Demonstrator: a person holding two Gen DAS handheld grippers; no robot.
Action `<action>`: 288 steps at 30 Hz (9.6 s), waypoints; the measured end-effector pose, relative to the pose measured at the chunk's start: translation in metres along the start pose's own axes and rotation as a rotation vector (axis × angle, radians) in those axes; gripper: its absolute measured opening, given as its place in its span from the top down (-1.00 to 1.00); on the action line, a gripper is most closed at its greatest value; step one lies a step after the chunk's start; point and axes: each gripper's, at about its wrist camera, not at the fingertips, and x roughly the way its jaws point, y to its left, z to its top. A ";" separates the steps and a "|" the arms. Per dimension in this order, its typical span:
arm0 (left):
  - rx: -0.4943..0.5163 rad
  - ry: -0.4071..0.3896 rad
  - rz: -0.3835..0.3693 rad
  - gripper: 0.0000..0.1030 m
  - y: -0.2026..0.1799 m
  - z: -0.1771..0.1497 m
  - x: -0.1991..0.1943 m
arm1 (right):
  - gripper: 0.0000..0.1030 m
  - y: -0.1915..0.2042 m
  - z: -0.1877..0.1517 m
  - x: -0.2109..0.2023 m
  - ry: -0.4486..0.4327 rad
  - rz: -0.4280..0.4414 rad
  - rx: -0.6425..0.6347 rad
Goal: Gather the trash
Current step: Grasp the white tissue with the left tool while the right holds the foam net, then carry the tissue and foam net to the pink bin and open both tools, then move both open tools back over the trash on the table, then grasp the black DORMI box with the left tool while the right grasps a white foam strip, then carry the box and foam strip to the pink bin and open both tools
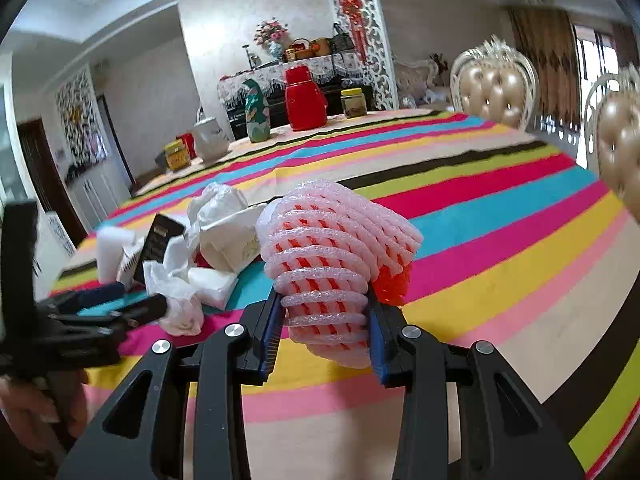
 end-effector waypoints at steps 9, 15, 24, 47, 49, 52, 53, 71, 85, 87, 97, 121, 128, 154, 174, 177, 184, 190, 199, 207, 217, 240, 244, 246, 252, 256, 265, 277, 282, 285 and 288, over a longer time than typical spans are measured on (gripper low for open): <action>0.013 0.072 -0.105 0.27 -0.013 0.004 0.035 | 0.29 0.008 -0.001 0.000 0.009 0.025 -0.042; 0.003 -0.009 -0.123 0.34 -0.010 0.000 0.019 | 0.29 0.009 0.000 0.003 0.025 0.019 -0.050; 0.001 -0.099 -0.084 0.34 -0.004 -0.007 -0.008 | 0.29 0.017 0.003 0.012 0.055 -0.014 -0.091; 0.071 -0.251 -0.028 0.32 -0.013 -0.026 -0.050 | 0.29 0.038 -0.009 -0.021 -0.041 -0.033 -0.185; 0.079 -0.262 -0.022 0.32 -0.014 -0.026 -0.052 | 0.29 0.037 -0.010 -0.026 -0.041 -0.029 -0.187; 0.088 -0.268 -0.017 0.32 -0.016 -0.027 -0.054 | 0.29 0.032 -0.013 -0.032 -0.042 -0.029 -0.189; 0.089 -0.270 -0.016 0.32 -0.017 -0.027 -0.054 | 0.29 0.032 -0.013 -0.032 -0.041 -0.029 -0.188; 0.327 -0.277 -0.138 0.30 -0.104 -0.039 -0.069 | 0.29 -0.042 -0.037 -0.110 -0.086 -0.165 -0.091; 0.492 -0.284 -0.348 0.27 -0.219 -0.047 -0.081 | 0.29 -0.112 -0.068 -0.184 -0.126 -0.399 -0.027; 0.508 -0.287 -0.386 0.27 -0.240 -0.049 -0.083 | 0.28 -0.125 -0.073 -0.200 -0.137 -0.442 -0.003; 0.616 -0.267 -0.621 0.26 -0.348 -0.076 -0.098 | 0.28 -0.193 -0.103 -0.266 -0.163 -0.656 0.112; 0.807 -0.213 -0.777 -0.78 -0.490 -0.117 -0.085 | -0.21 -0.274 -0.146 -0.296 -0.044 -0.742 0.200; 0.712 -0.251 -0.591 -0.91 -0.416 -0.081 -0.070 | -0.38 -0.257 -0.138 -0.301 -0.073 -0.757 0.182; 0.162 -0.194 0.101 -0.91 0.013 -0.006 -0.043 | -0.60 0.014 -0.022 -0.045 0.059 -0.106 -0.292; 0.187 -0.092 0.009 -0.43 0.046 0.039 0.032 | -0.60 0.073 0.005 0.057 0.166 0.029 -0.347; 0.240 -0.052 -0.037 0.03 0.037 0.034 0.037 | -0.60 0.076 0.002 0.064 0.180 0.013 -0.361; 0.197 -0.071 -0.089 0.27 0.048 0.029 0.027 | -0.60 0.077 0.002 0.067 0.196 0.007 -0.360; 0.156 -0.204 -0.044 0.27 0.060 0.034 -0.011 | -0.53 0.102 0.004 0.081 0.237 0.111 -0.440; 0.068 -0.222 -0.019 0.27 0.082 0.037 -0.013 | -0.21 0.142 0.013 0.121 0.305 0.193 -0.560; 0.068 -0.216 -0.017 0.26 0.081 0.037 -0.013 | -0.22 0.147 0.003 0.126 0.303 0.162 -0.636; 0.082 -0.216 -0.014 0.26 0.079 0.037 -0.012 | 0.18 0.140 0.006 0.121 0.280 0.129 -0.636; 0.230 -0.277 -0.127 0.26 0.045 0.026 -0.024 | 0.51 0.077 -0.016 0.009 0.161 0.098 -0.243; 0.336 -0.292 -0.168 0.26 0.013 0.014 -0.036 | 0.51 0.057 -0.022 -0.019 0.129 0.080 -0.202; 0.368 -0.282 -0.200 0.26 -0.001 0.008 -0.041 | 0.51 0.046 -0.023 -0.030 0.114 0.062 -0.185; 0.457 -0.237 -0.281 0.26 -0.047 -0.015 -0.054 | 0.51 0.009 -0.035 -0.068 0.081 0.033 -0.132; 0.497 -0.183 -0.328 0.26 -0.071 -0.028 -0.055 | 0.51 -0.014 -0.039 -0.091 0.047 0.002 -0.089; 0.491 -0.083 -0.467 0.26 -0.126 -0.039 -0.052 | 0.51 -0.077 -0.058 -0.156 -0.041 -0.151 0.018; 0.652 -0.098 -0.686 0.26 -0.272 -0.062 -0.078 | 0.51 -0.171 -0.082 -0.241 -0.134 -0.442 0.183; 0.680 -0.079 -0.785 0.26 -0.329 -0.075 -0.090 | 0.51 -0.209 -0.096 -0.276 -0.169 -0.548 0.252; 0.709 -0.057 -0.828 0.26 -0.360 -0.084 -0.095 | 0.51 -0.228 -0.105 -0.289 -0.176 -0.578 0.289; 0.738 -0.044 -0.854 0.26 -0.393 -0.093 -0.094 | 0.51 -0.250 -0.113 -0.300 -0.182 -0.598 0.322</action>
